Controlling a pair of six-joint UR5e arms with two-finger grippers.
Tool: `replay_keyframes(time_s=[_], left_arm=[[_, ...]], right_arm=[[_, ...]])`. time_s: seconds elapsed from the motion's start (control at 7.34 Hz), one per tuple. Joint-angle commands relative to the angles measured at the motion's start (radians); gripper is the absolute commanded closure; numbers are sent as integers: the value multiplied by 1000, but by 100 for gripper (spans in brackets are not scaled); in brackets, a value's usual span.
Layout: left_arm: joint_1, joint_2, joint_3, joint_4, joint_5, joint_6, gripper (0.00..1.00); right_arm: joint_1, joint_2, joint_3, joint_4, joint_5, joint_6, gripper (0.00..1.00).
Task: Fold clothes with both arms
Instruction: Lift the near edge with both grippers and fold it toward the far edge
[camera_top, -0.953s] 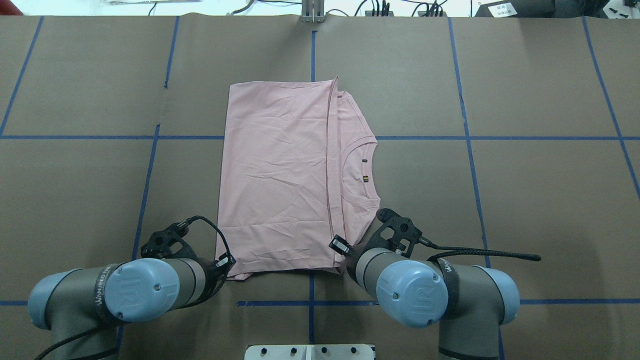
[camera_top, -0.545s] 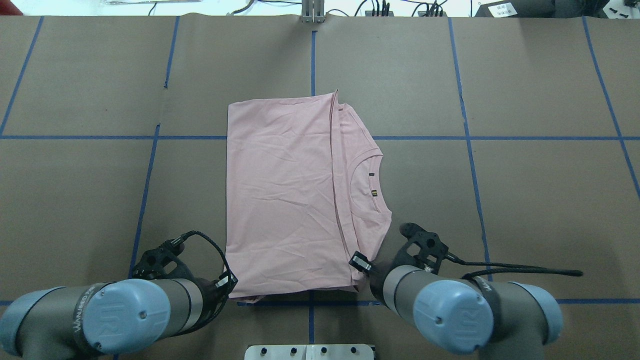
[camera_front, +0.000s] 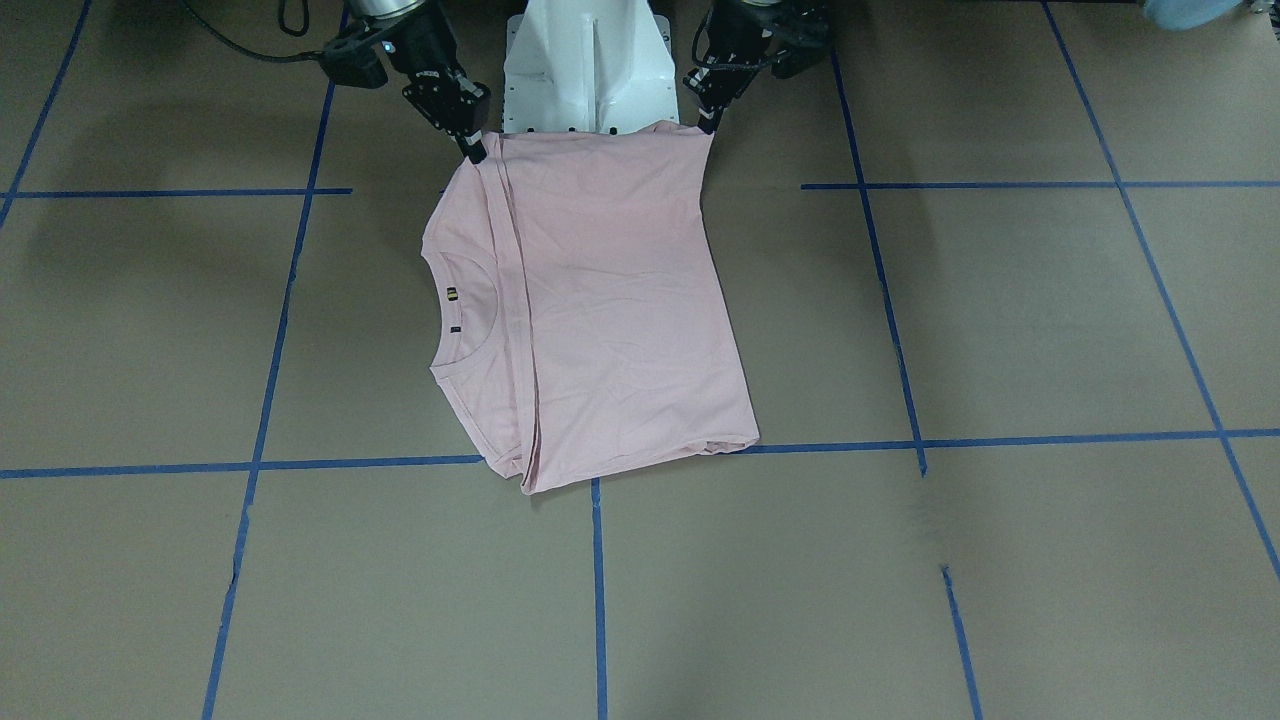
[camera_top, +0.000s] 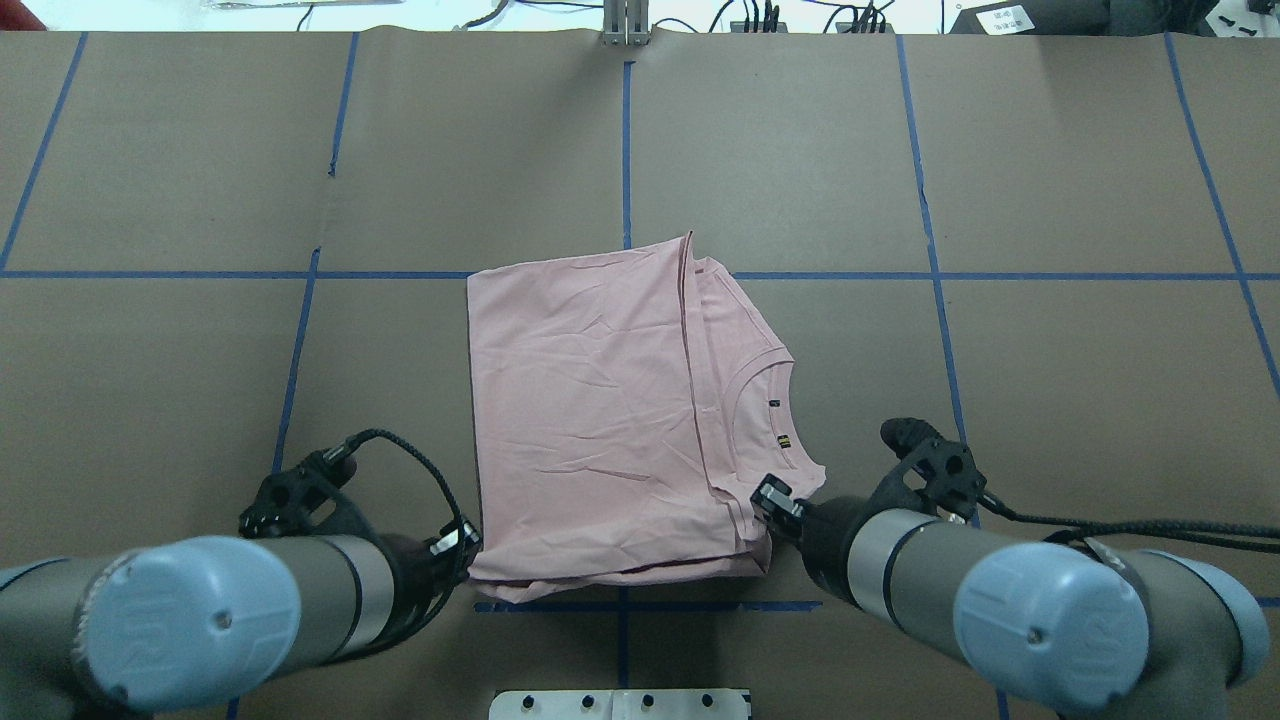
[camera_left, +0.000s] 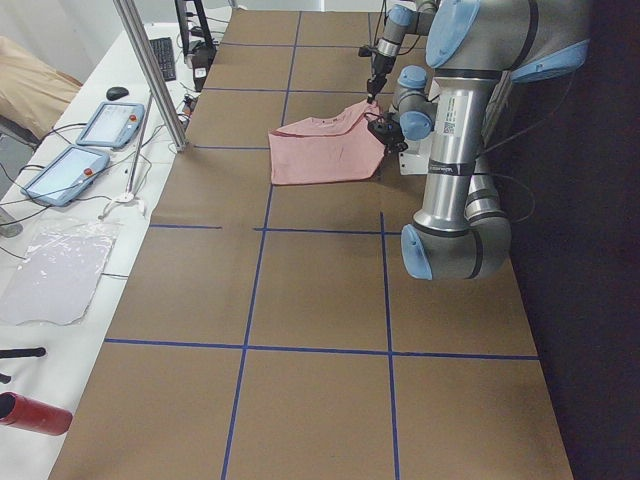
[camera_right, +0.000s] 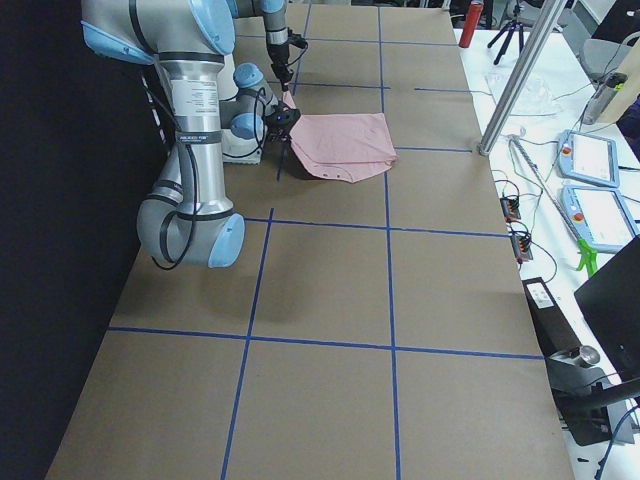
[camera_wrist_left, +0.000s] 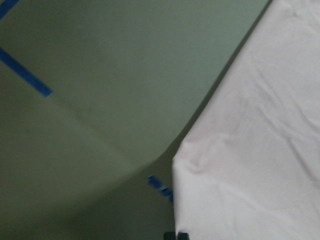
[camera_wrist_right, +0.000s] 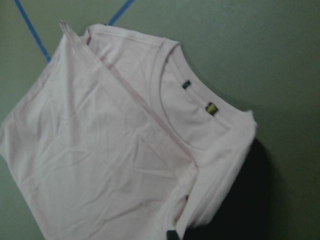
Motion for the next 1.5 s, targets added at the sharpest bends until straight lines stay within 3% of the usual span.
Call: replay_keyframes(time_s=[0.0, 0.41, 0.82, 1.09, 1.23, 1.36], left_arm=[[-232, -158, 221, -58, -4, 199, 100], [-344, -175, 492, -313, -3, 310, 100], [-361, -175, 502, -320, -3, 335, 100], [-380, -175, 511, -321, 0, 343, 100], [-391, -201, 598, -377, 0, 399, 99], [-416, -271, 815, -531, 0, 425, 82]], right_arm=[[263, 272, -289, -49, 168, -69, 100], [357, 403, -544, -24, 214, -157, 100], [396, 452, -615, -8, 246, -160, 100], [408, 518, -722, 13, 260, -166, 100], [435, 549, -846, 110, 318, -177, 82], [460, 631, -1075, 271, 341, -204, 42]])
